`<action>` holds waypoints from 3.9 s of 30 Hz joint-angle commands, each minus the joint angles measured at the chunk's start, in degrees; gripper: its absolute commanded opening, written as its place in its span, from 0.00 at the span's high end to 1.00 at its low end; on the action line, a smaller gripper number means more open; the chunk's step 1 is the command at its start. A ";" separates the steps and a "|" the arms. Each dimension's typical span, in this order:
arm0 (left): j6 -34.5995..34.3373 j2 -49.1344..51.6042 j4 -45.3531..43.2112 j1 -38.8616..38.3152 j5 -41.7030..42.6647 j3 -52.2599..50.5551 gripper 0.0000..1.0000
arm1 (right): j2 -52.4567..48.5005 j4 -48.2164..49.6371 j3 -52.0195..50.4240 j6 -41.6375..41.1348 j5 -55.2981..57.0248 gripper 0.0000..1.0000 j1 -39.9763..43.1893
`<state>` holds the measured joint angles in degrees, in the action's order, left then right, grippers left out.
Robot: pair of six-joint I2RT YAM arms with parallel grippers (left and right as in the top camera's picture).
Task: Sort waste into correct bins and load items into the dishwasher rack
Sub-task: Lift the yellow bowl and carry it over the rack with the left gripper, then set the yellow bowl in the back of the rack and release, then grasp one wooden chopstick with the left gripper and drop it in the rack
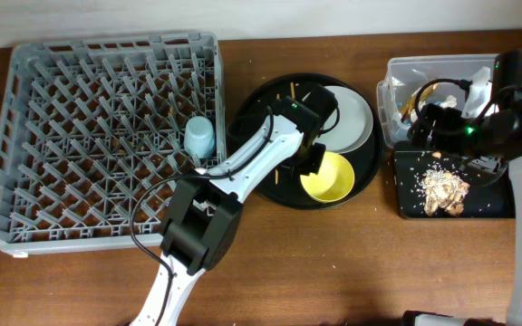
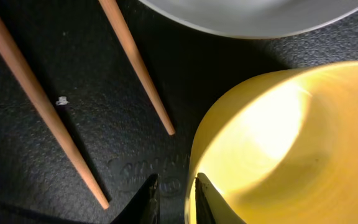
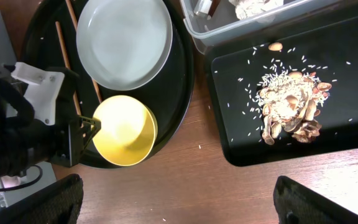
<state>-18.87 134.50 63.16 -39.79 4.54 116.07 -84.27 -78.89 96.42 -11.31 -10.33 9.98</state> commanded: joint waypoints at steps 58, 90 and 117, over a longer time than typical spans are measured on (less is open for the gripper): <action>18.75 5.07 -34.01 12.02 -84.94 -0.74 0.62 | -0.07 0.02 0.24 0.57 0.94 0.01 0.17; 2.36 -1.36 -13.73 6.38 -10.78 -2.03 0.35 | -0.11 0.02 0.24 0.57 0.94 0.02 0.17; 6.64 -4.31 1.51 9.55 -10.12 16.52 1.00 | -0.11 0.02 0.24 0.57 0.94 0.02 0.17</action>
<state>-14.57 137.27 61.65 -31.62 -4.89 126.23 -84.38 -78.91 96.42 -11.33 -10.11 10.00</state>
